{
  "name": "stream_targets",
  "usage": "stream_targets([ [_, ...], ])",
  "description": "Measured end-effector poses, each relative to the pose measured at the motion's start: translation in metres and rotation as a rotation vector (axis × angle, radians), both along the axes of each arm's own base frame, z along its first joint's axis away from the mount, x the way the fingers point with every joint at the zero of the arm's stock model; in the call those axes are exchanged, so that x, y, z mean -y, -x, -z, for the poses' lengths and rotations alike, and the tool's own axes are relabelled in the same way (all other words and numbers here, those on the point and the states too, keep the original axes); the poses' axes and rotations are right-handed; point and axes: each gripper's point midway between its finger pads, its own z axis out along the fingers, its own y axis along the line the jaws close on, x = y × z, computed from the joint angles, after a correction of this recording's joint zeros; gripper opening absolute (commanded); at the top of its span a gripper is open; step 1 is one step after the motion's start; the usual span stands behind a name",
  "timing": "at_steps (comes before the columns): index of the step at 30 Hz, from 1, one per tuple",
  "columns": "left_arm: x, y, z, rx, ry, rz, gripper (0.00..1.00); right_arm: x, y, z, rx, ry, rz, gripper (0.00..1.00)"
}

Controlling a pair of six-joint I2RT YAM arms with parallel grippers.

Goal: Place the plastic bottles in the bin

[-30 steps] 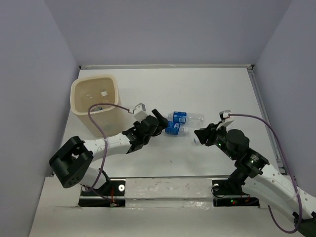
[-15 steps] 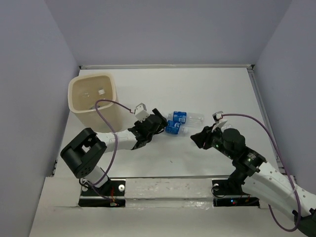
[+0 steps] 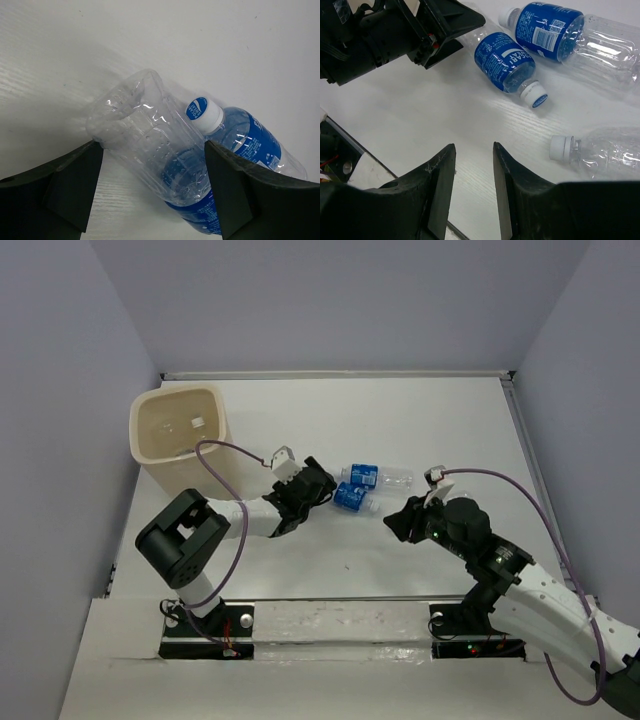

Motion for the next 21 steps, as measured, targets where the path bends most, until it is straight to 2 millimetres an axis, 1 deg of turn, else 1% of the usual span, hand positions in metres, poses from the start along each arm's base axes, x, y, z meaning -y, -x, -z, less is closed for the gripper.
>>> stream_targets([
  [3,0.002,-0.001,-0.002,0.008,0.009,0.001,0.77,-0.002,0.002,0.000,-0.004,-0.004,-0.016,0.42],
  [4,0.002,-0.001,-0.003,0.012,0.013,0.002,0.72,-0.002,0.003,0.000,-0.004,-0.006,-0.019,0.42],
  [7,0.002,0.001,-0.003,0.020,0.020,0.004,0.70,-0.004,0.004,-0.001,-0.007,-0.012,-0.030,0.43],
  [8,0.002,0.002,-0.004,0.023,0.023,0.005,0.67,-0.004,0.005,-0.001,-0.009,-0.013,-0.033,0.44],
  [9,0.001,0.003,-0.005,0.029,0.026,0.005,0.61,-0.005,0.005,-0.001,-0.009,-0.014,-0.034,0.45],
  [12,0.000,0.004,-0.005,0.034,0.026,0.004,0.60,-0.005,0.006,-0.001,-0.012,-0.015,-0.040,0.48],
  [13,0.001,0.003,-0.007,0.043,0.031,0.004,0.61,-0.005,0.006,0.000,-0.013,-0.014,-0.040,0.52],
  [15,0.001,0.003,-0.008,0.048,0.028,0.005,0.64,-0.006,0.006,0.000,-0.015,-0.012,-0.042,0.56],
  [16,0.001,0.003,-0.008,0.051,0.025,0.007,0.67,-0.006,0.005,0.001,-0.018,-0.007,-0.042,0.58],
  [17,0.001,0.003,-0.008,0.052,0.019,0.009,0.74,-0.007,0.004,0.002,-0.022,0.006,-0.044,0.60],
  [18,0.000,0.003,-0.008,0.052,0.014,0.011,0.78,-0.008,0.002,0.002,-0.024,0.016,-0.046,0.61],
  [19,0.000,0.003,-0.006,0.052,0.005,0.014,0.84,-0.010,-0.001,0.000,-0.018,0.028,-0.048,0.65],
  [21,0.000,0.001,-0.002,0.049,-0.008,0.014,0.87,-0.014,-0.012,-0.002,-0.019,0.073,-0.040,0.68],
])
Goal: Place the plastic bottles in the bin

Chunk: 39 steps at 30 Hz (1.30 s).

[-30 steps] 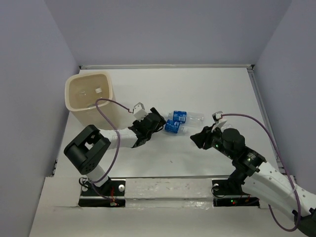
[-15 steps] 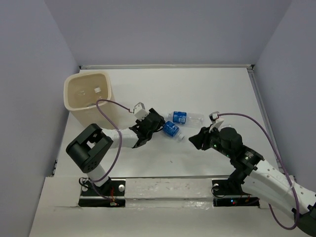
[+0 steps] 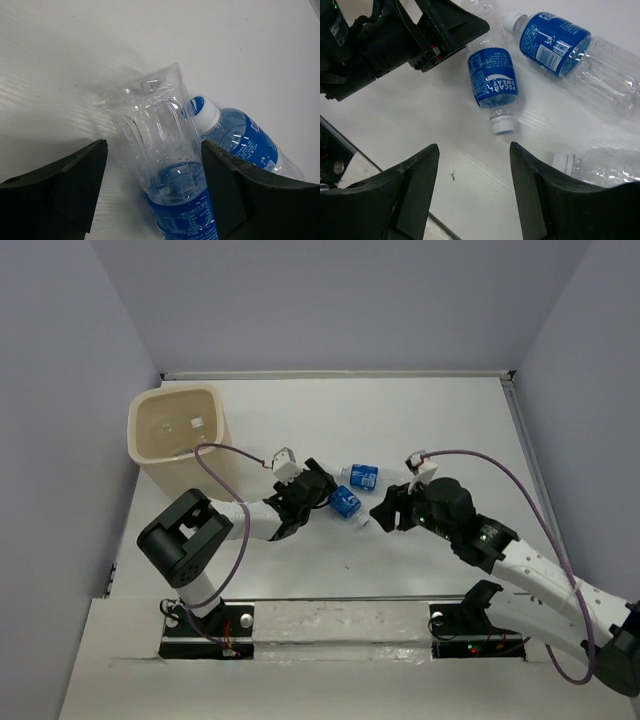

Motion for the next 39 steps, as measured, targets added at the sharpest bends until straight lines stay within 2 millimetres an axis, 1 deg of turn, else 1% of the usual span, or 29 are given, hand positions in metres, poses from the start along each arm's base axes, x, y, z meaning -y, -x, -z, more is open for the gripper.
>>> stream_targets([
  [3,0.003,-0.003,0.002,0.001,-0.008,0.004,0.89,-0.008,-0.017,-0.005,0.011,0.057,0.005,0.72],
  [4,0.003,-0.003,0.002,0.000,-0.010,0.005,0.89,-0.013,-0.025,-0.004,0.008,0.084,0.005,0.73],
  [6,0.003,-0.003,0.005,-0.003,-0.024,0.009,0.88,-0.018,-0.035,-0.002,0.004,0.127,-0.004,0.74],
  [9,0.001,-0.003,0.010,-0.013,-0.050,0.013,0.85,-0.027,-0.050,-0.005,0.015,0.168,-0.015,0.75],
  [11,0.001,-0.004,0.015,-0.018,-0.071,0.013,0.78,-0.030,-0.063,-0.006,0.021,0.193,-0.017,0.77],
  [13,0.002,-0.007,0.014,-0.013,-0.079,0.012,0.72,-0.025,-0.079,-0.008,0.028,0.212,0.005,0.79],
  [16,0.005,-0.010,0.013,-0.009,-0.084,0.014,0.64,-0.013,-0.099,-0.008,0.023,0.246,0.033,0.82],
  [17,0.005,-0.010,0.013,-0.008,-0.086,0.014,0.64,-0.010,-0.104,-0.007,0.017,0.260,0.036,0.83],
  [18,0.004,-0.009,0.012,-0.005,-0.089,0.015,0.61,-0.007,-0.113,-0.009,0.017,0.283,0.031,0.84],
  [19,0.004,-0.007,0.011,-0.003,-0.093,0.018,0.61,-0.006,-0.118,-0.007,0.013,0.292,0.033,0.85],
  [20,0.002,-0.005,0.011,-0.003,-0.100,0.021,0.57,-0.006,-0.124,-0.007,0.014,0.302,0.028,0.87],
  [21,-0.003,0.001,0.011,-0.004,-0.114,0.027,0.56,-0.006,-0.127,-0.005,0.013,0.325,0.005,0.89],
  [23,-0.007,0.012,0.008,-0.004,-0.137,0.044,0.53,-0.010,-0.130,0.000,0.013,0.358,-0.045,0.90],
  [24,-0.009,0.017,0.003,0.001,-0.141,0.052,0.53,-0.013,-0.130,0.004,0.012,0.377,-0.078,0.90],
  [25,-0.011,0.022,-0.005,0.014,-0.143,0.062,0.52,-0.015,-0.131,0.008,0.010,0.392,-0.103,0.90],
  [26,-0.011,0.028,-0.020,0.039,-0.136,0.072,0.52,-0.016,-0.130,0.011,0.007,0.410,-0.131,0.91],
  [29,-0.008,0.035,-0.071,0.141,-0.080,0.095,0.51,-0.022,-0.132,0.027,-0.009,0.454,-0.214,0.91],
  [30,-0.007,0.036,-0.084,0.166,-0.063,0.100,0.51,-0.023,-0.133,0.031,-0.012,0.463,-0.230,0.91],
  [31,-0.009,0.040,-0.103,0.205,-0.040,0.108,0.51,-0.025,-0.134,0.039,-0.027,0.480,-0.254,0.91],
  [32,-0.013,0.042,-0.123,0.244,-0.016,0.110,0.51,-0.027,-0.137,0.044,-0.035,0.492,-0.267,0.91],
  [33,-0.016,0.044,-0.135,0.270,-0.002,0.107,0.51,-0.030,-0.142,0.052,-0.047,0.510,-0.283,0.91],
  [34,-0.023,0.046,-0.154,0.309,0.013,0.100,0.51,-0.032,-0.147,0.060,-0.057,0.529,-0.291,0.91],
  [36,-0.034,0.050,-0.178,0.360,0.024,0.082,0.51,-0.033,-0.156,0.076,-0.079,0.568,-0.304,0.91],
  [39,-0.054,0.054,-0.221,0.431,0.003,0.049,0.51,-0.031,-0.170,0.101,-0.109,0.644,-0.308,0.88],
])
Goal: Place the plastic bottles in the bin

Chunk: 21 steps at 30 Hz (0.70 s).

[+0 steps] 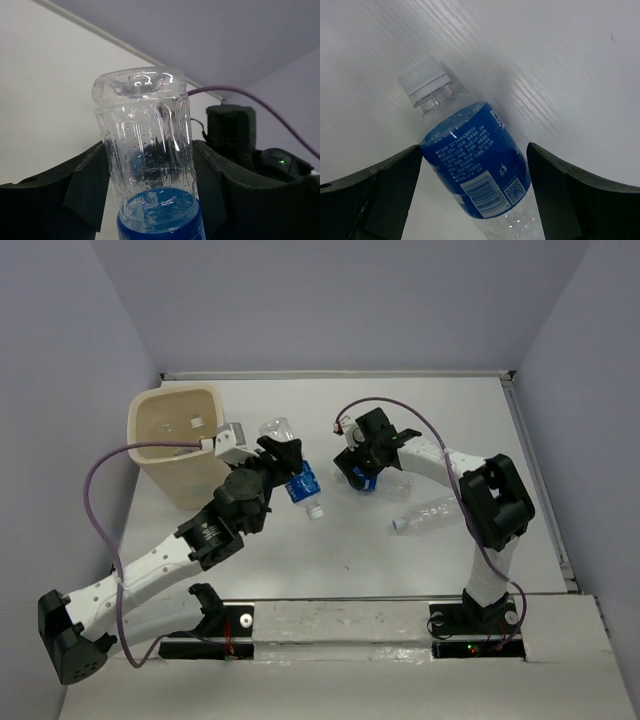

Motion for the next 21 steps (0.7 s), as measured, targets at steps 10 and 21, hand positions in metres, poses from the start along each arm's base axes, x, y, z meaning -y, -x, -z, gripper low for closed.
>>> stream_targets([
  [10,-0.138,-0.022,-0.145,0.200,-0.134,-0.449,0.49,0.001,-0.004,0.024,-0.041,0.053,-0.020,0.75],
  [21,-0.264,-0.078,-0.163,0.068,-0.413,-0.930,0.48,-0.006,-0.007,-0.025,0.098,-0.085,0.017,0.58],
])
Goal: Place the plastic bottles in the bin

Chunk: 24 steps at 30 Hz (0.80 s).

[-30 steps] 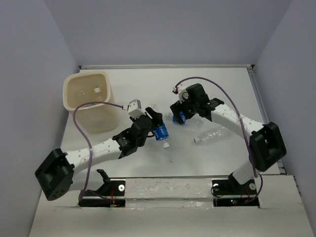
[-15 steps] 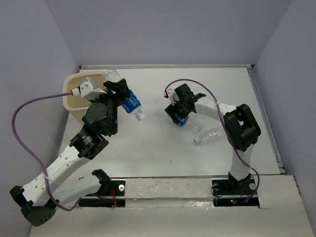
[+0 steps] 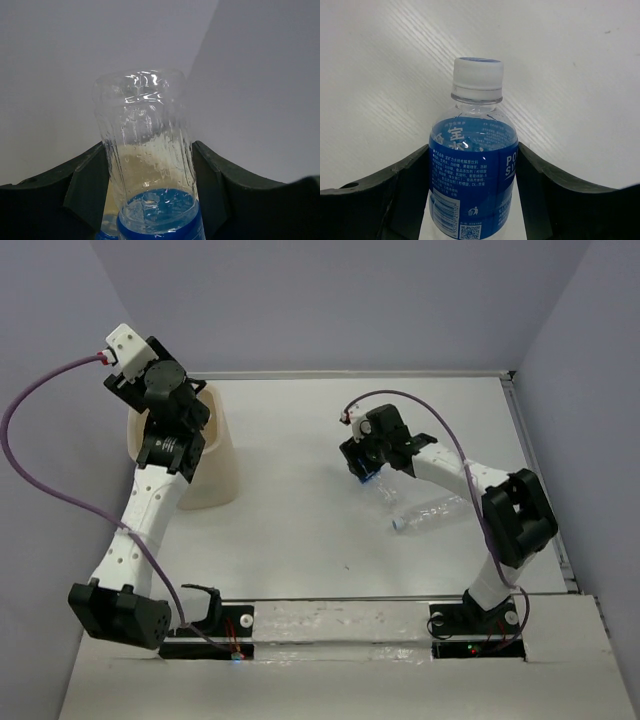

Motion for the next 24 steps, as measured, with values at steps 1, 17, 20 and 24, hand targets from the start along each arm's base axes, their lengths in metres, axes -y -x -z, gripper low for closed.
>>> stream_targets([
  [1,-0.008,-0.007,0.004,-0.028,-0.018,-0.041,0.48,-0.001,-0.001,-0.008,0.021,-0.019,0.003,0.58],
  [17,-0.028,-0.010,0.060,-0.211,-0.205,-0.183,0.99,-0.035,0.030,-0.121,0.180,-0.439,-0.081,0.57],
  [20,-0.010,-0.009,0.049,-0.158,-0.156,-0.049,0.99,-0.045,0.037,-0.145,0.195,-0.529,-0.114,0.57],
  [24,0.024,0.021,0.009,0.028,-0.050,0.233,0.99,-0.055,0.047,-0.163,0.180,-0.612,-0.141,0.57],
])
